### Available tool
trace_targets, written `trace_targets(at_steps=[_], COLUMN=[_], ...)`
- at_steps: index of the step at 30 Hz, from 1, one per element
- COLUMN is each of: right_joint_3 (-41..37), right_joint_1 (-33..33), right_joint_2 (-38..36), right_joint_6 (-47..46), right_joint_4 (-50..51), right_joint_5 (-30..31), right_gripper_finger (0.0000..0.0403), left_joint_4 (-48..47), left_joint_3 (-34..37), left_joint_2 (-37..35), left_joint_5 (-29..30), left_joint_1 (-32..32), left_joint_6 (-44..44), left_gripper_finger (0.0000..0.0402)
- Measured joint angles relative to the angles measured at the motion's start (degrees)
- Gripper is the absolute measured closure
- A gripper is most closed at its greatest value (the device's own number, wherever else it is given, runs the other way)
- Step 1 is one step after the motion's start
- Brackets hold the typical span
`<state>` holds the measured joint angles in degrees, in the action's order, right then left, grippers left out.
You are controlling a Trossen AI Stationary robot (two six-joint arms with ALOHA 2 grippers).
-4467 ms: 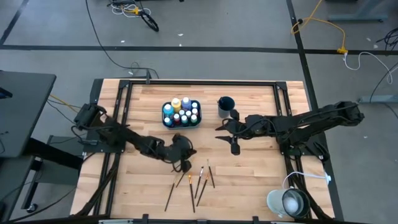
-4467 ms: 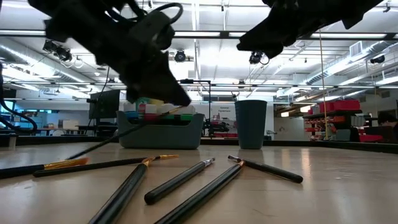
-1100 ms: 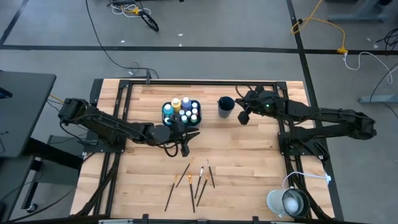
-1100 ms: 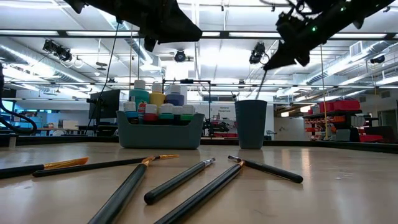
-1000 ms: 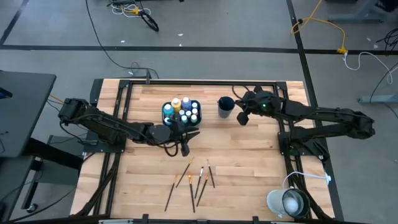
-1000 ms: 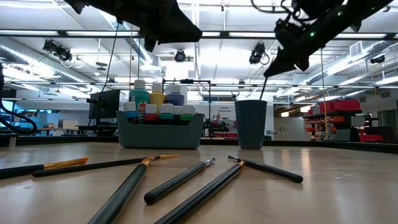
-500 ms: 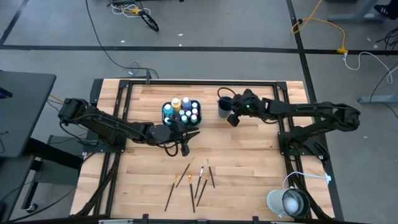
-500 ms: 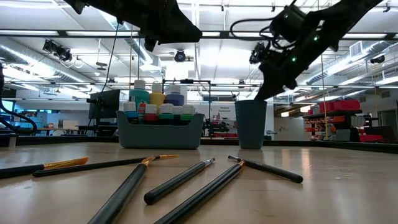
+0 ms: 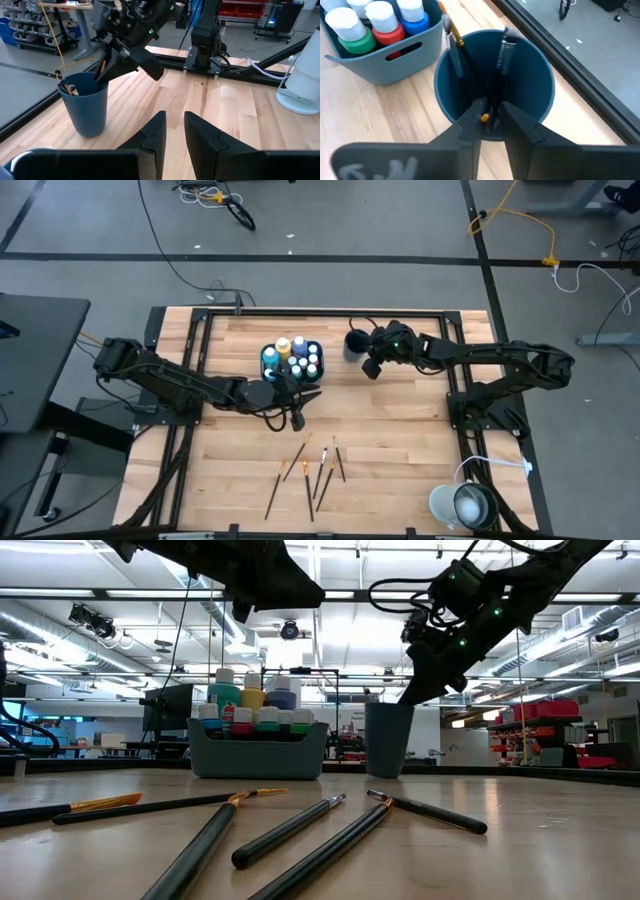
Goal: Pick & Place Paint Supplies
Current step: Put the gold paint brush into the blue cup
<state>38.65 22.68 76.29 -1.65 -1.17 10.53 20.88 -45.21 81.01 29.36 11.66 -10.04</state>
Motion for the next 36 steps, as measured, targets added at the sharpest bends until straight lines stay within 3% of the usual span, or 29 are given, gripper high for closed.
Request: trace_targets(at_steps=[12, 19, 29, 36], right_joint_3=[-0.02, -0.02, -0.02, -0.02], right_joint_1=[0.0, -0.75, -7.09, -14.67], right_joint_2=[-1.7, -4.61, -8.87, -8.93], right_joint_6=[2.64, 5.71, 6.87, 9.37], right_joint_4=[-4.66, -4.69, -4.36, -4.32], right_joint_5=[-0.13, -0.05, -0.12, -1.05], right_gripper_finger=[0.0262, 0.0249, 0.025, 0.025], left_joint_4=[0.0, 0.0, -5.71, -12.37], left_joint_3=[0.0, 0.0, -0.07, -0.07], left_joint_2=[0.0, 0.0, -5.91, -8.17], left_joint_5=[0.0, -0.02, -0.28, -0.93], left_joint_1=[-0.02, -0.02, -0.02, -0.02], left_joint_6=[0.0, 0.4, 0.82, -3.52], left_gripper_finger=[0.0323, 0.0323, 0.0323, 0.0323])
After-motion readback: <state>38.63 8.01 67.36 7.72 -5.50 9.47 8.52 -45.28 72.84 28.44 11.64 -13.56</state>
